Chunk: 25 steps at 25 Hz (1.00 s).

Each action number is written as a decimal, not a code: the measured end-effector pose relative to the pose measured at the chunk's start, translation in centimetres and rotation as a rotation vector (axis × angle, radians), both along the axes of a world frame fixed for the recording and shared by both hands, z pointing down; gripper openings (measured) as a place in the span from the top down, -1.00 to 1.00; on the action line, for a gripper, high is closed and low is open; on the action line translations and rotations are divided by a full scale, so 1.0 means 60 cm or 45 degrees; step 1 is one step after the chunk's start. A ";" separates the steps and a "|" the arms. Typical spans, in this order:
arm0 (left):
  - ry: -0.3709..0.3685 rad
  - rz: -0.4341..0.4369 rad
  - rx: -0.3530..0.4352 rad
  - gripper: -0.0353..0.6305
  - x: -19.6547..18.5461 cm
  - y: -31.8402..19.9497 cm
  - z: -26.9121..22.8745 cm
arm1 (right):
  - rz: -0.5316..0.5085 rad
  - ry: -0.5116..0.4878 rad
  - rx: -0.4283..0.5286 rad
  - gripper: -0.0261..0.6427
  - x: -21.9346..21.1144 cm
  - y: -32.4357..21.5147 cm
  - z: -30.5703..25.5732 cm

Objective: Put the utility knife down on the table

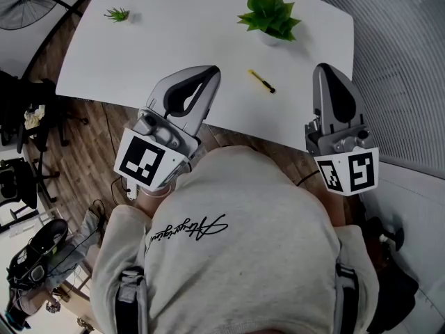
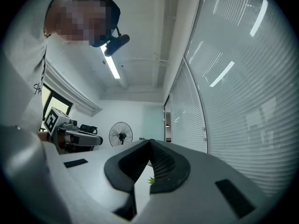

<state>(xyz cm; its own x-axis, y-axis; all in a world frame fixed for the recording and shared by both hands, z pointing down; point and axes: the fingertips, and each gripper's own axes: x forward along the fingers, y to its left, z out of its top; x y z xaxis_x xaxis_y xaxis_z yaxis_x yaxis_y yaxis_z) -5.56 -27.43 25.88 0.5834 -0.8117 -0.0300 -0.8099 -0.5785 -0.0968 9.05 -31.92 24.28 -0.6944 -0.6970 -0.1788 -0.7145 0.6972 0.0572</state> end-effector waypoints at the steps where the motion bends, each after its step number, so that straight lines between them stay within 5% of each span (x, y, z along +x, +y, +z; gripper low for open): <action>1: 0.000 0.000 0.000 0.90 0.000 0.000 0.000 | 0.003 0.004 0.002 0.92 -0.001 0.001 0.001; 25: 0.001 0.000 -0.009 0.90 0.007 -0.002 0.007 | -0.005 0.003 -0.012 0.92 0.001 0.007 0.010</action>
